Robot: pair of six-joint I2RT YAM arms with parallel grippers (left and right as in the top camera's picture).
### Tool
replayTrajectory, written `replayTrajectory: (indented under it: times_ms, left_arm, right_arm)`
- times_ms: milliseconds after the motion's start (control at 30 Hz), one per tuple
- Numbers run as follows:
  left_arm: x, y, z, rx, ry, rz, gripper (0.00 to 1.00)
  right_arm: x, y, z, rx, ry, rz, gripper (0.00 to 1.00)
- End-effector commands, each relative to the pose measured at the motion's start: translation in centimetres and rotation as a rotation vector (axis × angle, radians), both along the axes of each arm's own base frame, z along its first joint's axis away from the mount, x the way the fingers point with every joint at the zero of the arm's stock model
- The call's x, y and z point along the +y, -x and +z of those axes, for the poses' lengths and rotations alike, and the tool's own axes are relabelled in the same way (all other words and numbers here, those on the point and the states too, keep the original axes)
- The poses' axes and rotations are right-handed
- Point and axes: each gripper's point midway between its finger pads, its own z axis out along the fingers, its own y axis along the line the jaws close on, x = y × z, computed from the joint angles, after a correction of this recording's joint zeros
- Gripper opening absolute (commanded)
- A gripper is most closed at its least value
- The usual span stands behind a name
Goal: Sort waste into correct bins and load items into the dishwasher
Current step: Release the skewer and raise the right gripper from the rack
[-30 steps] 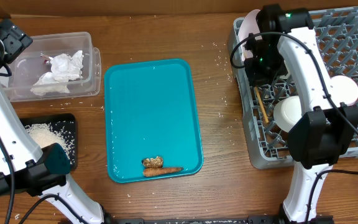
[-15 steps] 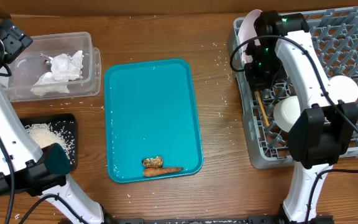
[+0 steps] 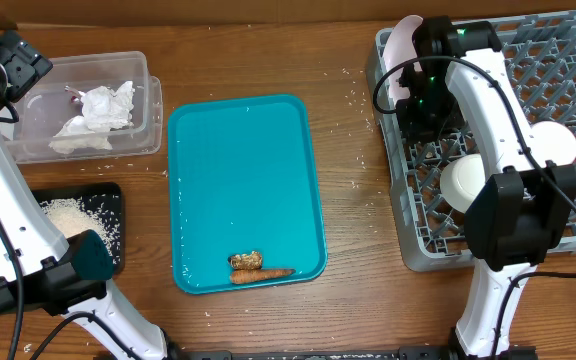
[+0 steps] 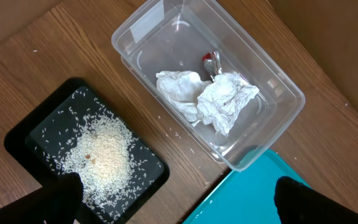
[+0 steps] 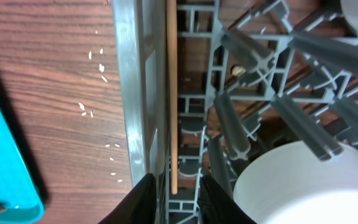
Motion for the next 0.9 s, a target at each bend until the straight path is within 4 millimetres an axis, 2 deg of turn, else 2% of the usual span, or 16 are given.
replayTrajectory:
  times_ms: [0, 167, 400, 567, 700, 767, 833, 867]
  left_arm:
    - [0.0, 0.0, -0.1, 0.014, -0.013, -0.015, 1.0]
    - [0.0, 0.0, -0.1, 0.014, -0.013, -0.015, 1.0]
    - [0.0, 0.0, -0.1, 0.014, -0.013, -0.015, 1.0]
    - [0.0, 0.0, -0.1, 0.014, -0.013, -0.015, 1.0]
    - [0.0, 0.0, -0.1, 0.014, -0.013, -0.015, 1.0]
    - [0.0, 0.0, -0.1, 0.014, -0.013, -0.015, 1.0]
    - [0.0, 0.0, -0.1, 0.014, -0.013, -0.015, 1.0]
    - [0.0, 0.0, -0.1, 0.014, -0.013, -0.015, 1.0]
  right_arm:
    - [0.5, 0.5, 0.4, 0.015, -0.037, -0.012, 0.26]
    - [2.8, 1.2, 1.8, 0.042, -0.177, -0.023, 0.27]
    - [7.9, 2.0, 7.1, -0.027, -0.402, 0.026, 0.29]
    - [11.7, 4.1, 10.5, -0.067, -0.501, 0.112, 0.34]
    - [14.9, 6.5, 11.1, -0.047, -0.507, 0.212, 0.36]
    - [17.5, 8.4, 11.1, -0.023, -0.508, 0.291, 0.43]
    - [19.4, 9.7, 11.1, -0.016, -0.509, 0.359, 0.67]
    - [21.1, 10.8, 10.9, -0.023, -0.497, 0.42, 0.8]
